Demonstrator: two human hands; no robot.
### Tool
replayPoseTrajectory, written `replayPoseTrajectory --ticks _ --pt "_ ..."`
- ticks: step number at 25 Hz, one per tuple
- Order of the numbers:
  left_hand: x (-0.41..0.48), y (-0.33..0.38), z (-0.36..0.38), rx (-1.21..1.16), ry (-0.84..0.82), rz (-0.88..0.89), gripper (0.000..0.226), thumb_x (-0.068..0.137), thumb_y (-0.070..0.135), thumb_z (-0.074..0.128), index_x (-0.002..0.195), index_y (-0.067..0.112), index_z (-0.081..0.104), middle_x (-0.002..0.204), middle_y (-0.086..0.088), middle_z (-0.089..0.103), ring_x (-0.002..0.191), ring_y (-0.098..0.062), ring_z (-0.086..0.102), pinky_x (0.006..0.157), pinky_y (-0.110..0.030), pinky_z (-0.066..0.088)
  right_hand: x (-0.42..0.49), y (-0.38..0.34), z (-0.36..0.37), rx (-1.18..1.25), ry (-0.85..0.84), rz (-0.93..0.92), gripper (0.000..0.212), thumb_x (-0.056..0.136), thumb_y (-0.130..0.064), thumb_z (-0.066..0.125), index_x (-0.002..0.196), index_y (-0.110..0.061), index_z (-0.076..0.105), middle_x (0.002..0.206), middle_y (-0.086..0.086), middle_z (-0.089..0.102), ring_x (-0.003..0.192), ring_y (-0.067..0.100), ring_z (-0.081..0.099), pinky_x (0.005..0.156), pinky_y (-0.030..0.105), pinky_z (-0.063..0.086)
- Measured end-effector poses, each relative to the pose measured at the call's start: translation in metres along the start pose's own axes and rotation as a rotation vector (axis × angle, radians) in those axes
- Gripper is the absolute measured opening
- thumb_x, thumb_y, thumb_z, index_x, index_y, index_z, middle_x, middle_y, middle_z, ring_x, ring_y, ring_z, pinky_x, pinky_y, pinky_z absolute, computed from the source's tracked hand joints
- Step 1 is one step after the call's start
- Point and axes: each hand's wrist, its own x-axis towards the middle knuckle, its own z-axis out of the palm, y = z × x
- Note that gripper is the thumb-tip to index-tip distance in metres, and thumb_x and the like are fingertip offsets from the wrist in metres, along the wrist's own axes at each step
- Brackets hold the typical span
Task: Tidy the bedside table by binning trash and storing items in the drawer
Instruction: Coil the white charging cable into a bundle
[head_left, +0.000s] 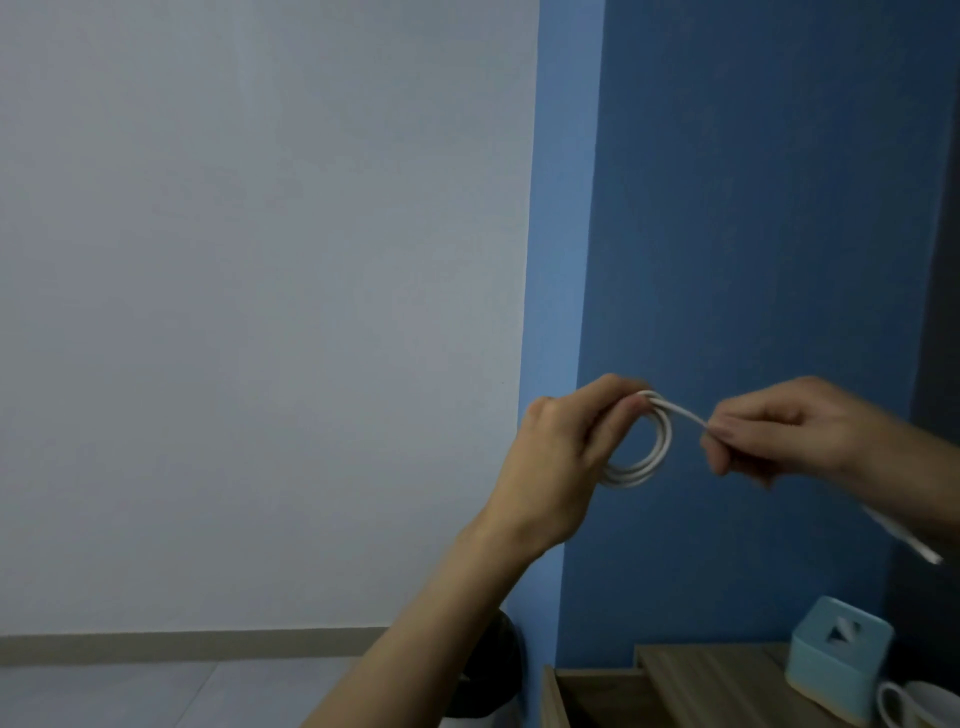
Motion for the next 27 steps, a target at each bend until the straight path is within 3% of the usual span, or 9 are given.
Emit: replayPoseTrajectory --ticks 2,5,7,9,12,14,19,24,27 --pt "0.000 0.000 0.002 0.029 0.044 0.007 0.028 0.093 0.036 0.046 0.098 0.017 0.066 0.052 0.018 0.047 0.052 -0.007 0.041 0.054 -0.015 0.033 -0.001 0.001 0.000 0.188 -0.073 0.066 0.057 0.045 -0.066 0.074 0.060 -0.012 0.066 0.052 -0.001 0.041 0.047 0.008 0.032 0.041 0.014 0.029" --pt "0.001 0.001 0.006 0.039 0.056 0.016 0.026 0.095 0.030 0.047 0.113 0.024 0.066 0.051 0.019 0.046 0.049 -0.007 0.036 0.053 -0.010 0.027 -0.003 0.001 0.009 0.635 -0.065 0.119 0.050 0.039 -0.049 0.087 0.064 -0.012 0.065 0.059 -0.001 0.046 0.041 0.002 0.030 0.031 0.010 0.028" --pt "0.000 0.001 0.008 0.024 0.041 0.012 0.030 0.097 0.017 0.047 0.121 0.025 0.063 0.050 0.021 0.044 0.048 -0.007 0.034 0.052 -0.009 0.026 -0.001 0.001 0.018 0.729 0.001 0.071 0.047 0.040 -0.046 0.087 0.065 -0.013 0.066 0.062 -0.004 0.053 0.038 0.003 0.033 0.031 0.009 0.029" --pt "0.000 -0.002 0.009 0.003 0.058 -0.012 0.026 0.096 0.016 0.046 0.112 0.019 0.066 0.052 0.024 0.048 0.049 -0.003 0.039 0.053 -0.007 0.028 0.001 0.001 0.027 0.750 0.075 0.023 0.040 0.047 -0.047 0.081 0.062 -0.014 0.065 0.057 -0.003 0.049 0.037 0.002 0.033 0.032 0.011 0.027" --pt "0.000 -0.003 0.013 -0.042 0.068 -0.045 0.024 0.093 0.024 0.044 0.100 0.018 0.066 0.054 0.013 0.045 0.052 -0.007 0.037 0.054 -0.016 0.031 0.000 0.000 0.034 0.836 0.104 -0.009 0.027 0.049 -0.034 0.069 0.061 -0.012 0.061 0.055 -0.001 0.040 0.039 0.003 0.031 0.034 0.013 0.024" --pt "0.001 -0.002 0.013 -0.088 0.078 -0.055 0.024 0.092 0.025 0.044 0.099 0.019 0.066 0.053 0.009 0.040 0.053 -0.008 0.035 0.053 -0.020 0.032 -0.004 -0.002 0.038 0.784 0.143 -0.063 0.023 0.054 -0.033 0.069 0.066 -0.015 0.064 0.057 -0.003 0.046 0.046 0.004 0.037 0.037 0.012 0.028" --pt "0.005 0.000 0.013 -0.059 0.077 -0.036 0.025 0.094 0.024 0.043 0.102 0.016 0.066 0.050 0.013 0.040 0.050 -0.007 0.035 0.051 -0.014 0.031 -0.003 -0.006 0.053 0.444 0.498 -0.167 0.024 0.069 -0.044 0.056 0.069 -0.024 0.069 0.052 -0.004 0.053 0.040 0.002 0.033 0.039 0.010 0.028" --pt "0.000 -0.003 0.016 -0.080 0.059 -0.046 0.028 0.094 0.025 0.042 0.104 0.015 0.066 0.052 0.010 0.040 0.051 -0.008 0.034 0.051 -0.018 0.032 0.003 -0.007 0.057 0.556 0.458 -0.177 0.020 0.072 -0.041 0.053 0.068 -0.025 0.064 0.057 -0.007 0.053 0.038 0.002 0.032 0.036 0.013 0.030" --pt "-0.001 -0.006 0.015 -0.080 0.068 -0.054 0.028 0.094 0.025 0.042 0.104 0.015 0.066 0.051 0.013 0.043 0.051 -0.007 0.035 0.051 -0.017 0.031 0.002 -0.006 0.056 0.553 0.368 -0.249 0.015 0.073 -0.032 0.057 0.074 -0.019 0.063 0.065 0.009 0.053 0.044 0.008 0.039 0.045 0.016 0.040"
